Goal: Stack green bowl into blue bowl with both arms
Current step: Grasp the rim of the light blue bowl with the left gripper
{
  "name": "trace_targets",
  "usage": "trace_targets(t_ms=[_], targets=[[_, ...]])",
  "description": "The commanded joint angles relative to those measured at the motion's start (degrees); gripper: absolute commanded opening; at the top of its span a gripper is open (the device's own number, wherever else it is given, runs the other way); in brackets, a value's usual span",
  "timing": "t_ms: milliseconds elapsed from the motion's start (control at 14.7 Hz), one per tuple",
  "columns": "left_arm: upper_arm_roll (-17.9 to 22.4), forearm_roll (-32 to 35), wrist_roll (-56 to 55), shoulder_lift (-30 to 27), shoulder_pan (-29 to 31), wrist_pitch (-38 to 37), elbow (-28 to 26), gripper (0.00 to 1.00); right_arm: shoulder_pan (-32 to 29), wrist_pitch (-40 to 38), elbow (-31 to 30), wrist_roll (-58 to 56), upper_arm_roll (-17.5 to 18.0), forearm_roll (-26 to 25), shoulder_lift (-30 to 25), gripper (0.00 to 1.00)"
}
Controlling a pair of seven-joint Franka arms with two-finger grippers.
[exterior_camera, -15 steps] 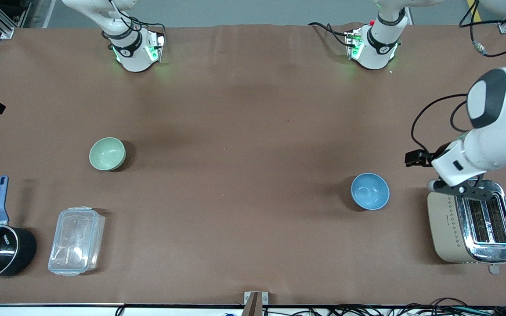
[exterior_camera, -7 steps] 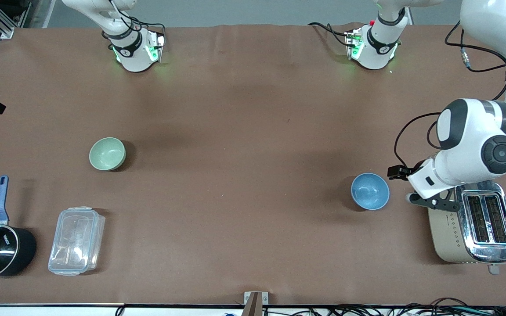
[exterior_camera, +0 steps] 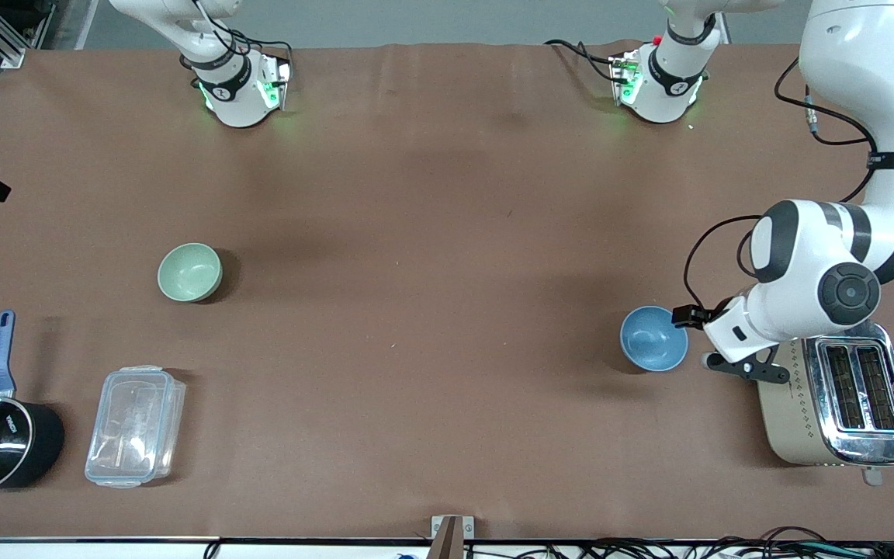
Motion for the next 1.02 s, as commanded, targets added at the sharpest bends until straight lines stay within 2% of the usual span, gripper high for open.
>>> trace_targets(t_ms=[0,136,341,477,545,614,818,886,955], targets=[[0.0,1.0,-0.5,0.0,0.1,6.7,-4.7,1.0,-3.0,-0.2,0.8,0.1,-0.2,1.6,1.7,1.0],[0.0,1.0,-0.5,1.5,0.4,12.5,-7.4,1.0,-3.1,-0.3,0.8,1.0,-0.3,4.4,3.2,1.0],[0.0,1.0,-0.4,2.9,0.4,15.4,-9.2,0.99,-3.2,-0.2,1.2,10.4,-0.2,5.4,4.8,1.0],[0.0,1.0,-0.3,3.6,0.5,16.9,-10.1,0.89,-3.0,0.0,1.1,13.8,-0.2,7.3,5.3,1.0],[0.0,1.0,-0.3,4.1,0.5,17.0,-10.0,0.8,-3.0,0.8,1.1,13.9,-0.2,8.1,6.5,1.0],[0.0,1.0,-0.3,4.4,0.4,17.0,-9.8,0.67,-3.1,1.8,0.9,14.0,-0.2,9.3,7.0,1.0],[0.0,0.9,-0.5,4.9,0.4,17.0,-9.3,0.2,-3.1,2.7,0.7,14.6,-0.2,10.2,7.6,1.0],[0.0,1.0,-0.5,4.8,0.5,17.0,-9.1,0.08,-3.1,2.7,0.7,15.0,-0.2,10.3,7.6,1.0],[0.0,1.0,-0.4,4.8,0.5,17.0,-8.8,0.01,-2.8,2.7,0.6,15.7,-0.2,10.3,7.6,1.0]])
